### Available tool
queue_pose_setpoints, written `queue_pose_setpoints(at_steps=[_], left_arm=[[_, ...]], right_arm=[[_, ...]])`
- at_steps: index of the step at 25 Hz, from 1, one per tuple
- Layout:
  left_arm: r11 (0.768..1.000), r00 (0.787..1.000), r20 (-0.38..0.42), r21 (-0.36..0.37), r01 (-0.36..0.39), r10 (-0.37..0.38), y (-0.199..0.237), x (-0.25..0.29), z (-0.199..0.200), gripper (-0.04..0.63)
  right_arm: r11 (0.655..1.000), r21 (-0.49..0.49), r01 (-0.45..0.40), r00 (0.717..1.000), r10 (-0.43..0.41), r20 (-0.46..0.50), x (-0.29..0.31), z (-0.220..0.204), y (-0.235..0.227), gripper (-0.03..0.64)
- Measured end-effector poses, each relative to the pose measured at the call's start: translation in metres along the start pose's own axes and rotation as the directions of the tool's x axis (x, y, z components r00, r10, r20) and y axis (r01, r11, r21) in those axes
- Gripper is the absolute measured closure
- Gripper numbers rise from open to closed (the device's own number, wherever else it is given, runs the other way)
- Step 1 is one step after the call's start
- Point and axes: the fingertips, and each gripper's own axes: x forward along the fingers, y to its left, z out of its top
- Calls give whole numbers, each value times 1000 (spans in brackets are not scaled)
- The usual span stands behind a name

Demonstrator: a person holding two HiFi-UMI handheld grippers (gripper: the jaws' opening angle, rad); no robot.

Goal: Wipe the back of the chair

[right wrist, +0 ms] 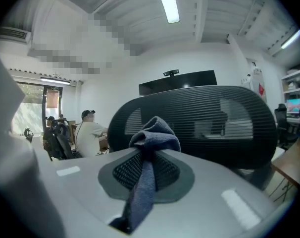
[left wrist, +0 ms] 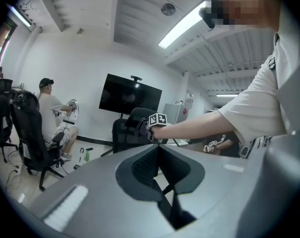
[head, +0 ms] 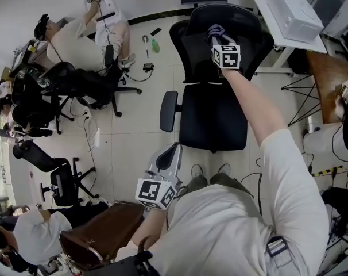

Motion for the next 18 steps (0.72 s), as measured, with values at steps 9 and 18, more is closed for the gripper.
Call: queue_pose_setpoints(at_steps=[9,18], left_arm=[[988,987,-39,-4,155,-155,-48,48,20,514],[983,981,-50,6,186,-185,-73,66,-3,514]], right_arm=[[979,-10,204,979,-204,-14,-89,7,-138,577],[997,42,71,997,-73,31,-89,-17,-106,577]])
